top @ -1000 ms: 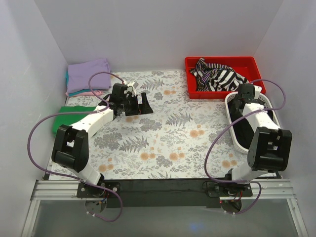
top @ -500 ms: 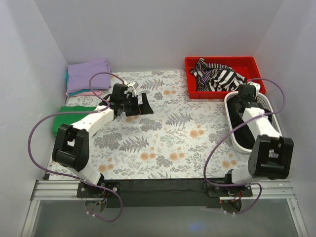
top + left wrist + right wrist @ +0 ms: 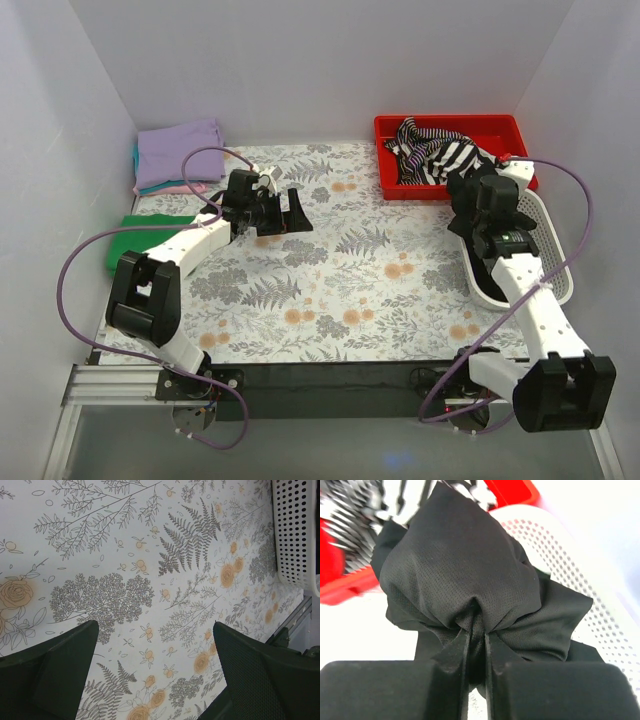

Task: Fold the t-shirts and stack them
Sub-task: Grab the tshirt from the pile

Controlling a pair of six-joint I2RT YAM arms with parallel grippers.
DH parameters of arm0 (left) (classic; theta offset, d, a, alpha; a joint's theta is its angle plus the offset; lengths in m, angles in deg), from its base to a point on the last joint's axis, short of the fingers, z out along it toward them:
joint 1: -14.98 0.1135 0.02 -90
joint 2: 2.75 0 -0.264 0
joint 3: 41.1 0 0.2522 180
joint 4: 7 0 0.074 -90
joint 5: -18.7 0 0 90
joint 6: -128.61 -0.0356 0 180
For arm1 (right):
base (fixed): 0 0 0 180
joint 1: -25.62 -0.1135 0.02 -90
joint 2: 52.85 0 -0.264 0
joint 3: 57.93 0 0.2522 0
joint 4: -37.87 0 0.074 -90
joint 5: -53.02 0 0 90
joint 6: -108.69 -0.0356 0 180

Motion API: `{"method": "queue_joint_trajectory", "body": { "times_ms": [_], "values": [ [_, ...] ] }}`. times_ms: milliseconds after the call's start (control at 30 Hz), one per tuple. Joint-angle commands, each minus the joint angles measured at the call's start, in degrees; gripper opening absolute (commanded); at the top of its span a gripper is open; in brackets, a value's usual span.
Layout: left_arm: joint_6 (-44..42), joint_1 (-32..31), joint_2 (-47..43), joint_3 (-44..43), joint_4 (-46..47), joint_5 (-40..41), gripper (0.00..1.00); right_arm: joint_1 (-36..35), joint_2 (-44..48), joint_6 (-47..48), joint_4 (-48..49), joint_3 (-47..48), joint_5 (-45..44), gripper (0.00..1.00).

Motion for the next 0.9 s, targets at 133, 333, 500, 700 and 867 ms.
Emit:
{"method": "queue_joint_trajectory", "body": {
  "times_ms": [133,333,500,700,867],
  "values": [
    [0.6,-0.1,0.9,-1.3,0.7,-3.4,0.98,-0.3,-5.4,-3.2,2.9,-1.4,-6.7,0.59],
    [0.6,-0.1,1.1,-1.1,0.8,-3.5,0.98,-0.2,-8.6,-3.1,3.1,0.7,-7.1,0.01],
    [0.8,-0.1,1.7,-1.2,1.1,-4.1,0.98,-0.2,-8.3,-2.9,3.5,2.4,-5.6,0.01],
    [1.1,-0.1,2.1,-1.2,1.3,-4.9,0.98,-0.3,-8.3,-2.6,4.5,1.1,0.4,0.66],
    [1.3,0.0,2.5,-1.1,1.4,-5.4,0.98,-0.2,-9.7,-2.6,4.8,0.2,3.3,0.66]
  ]
}}
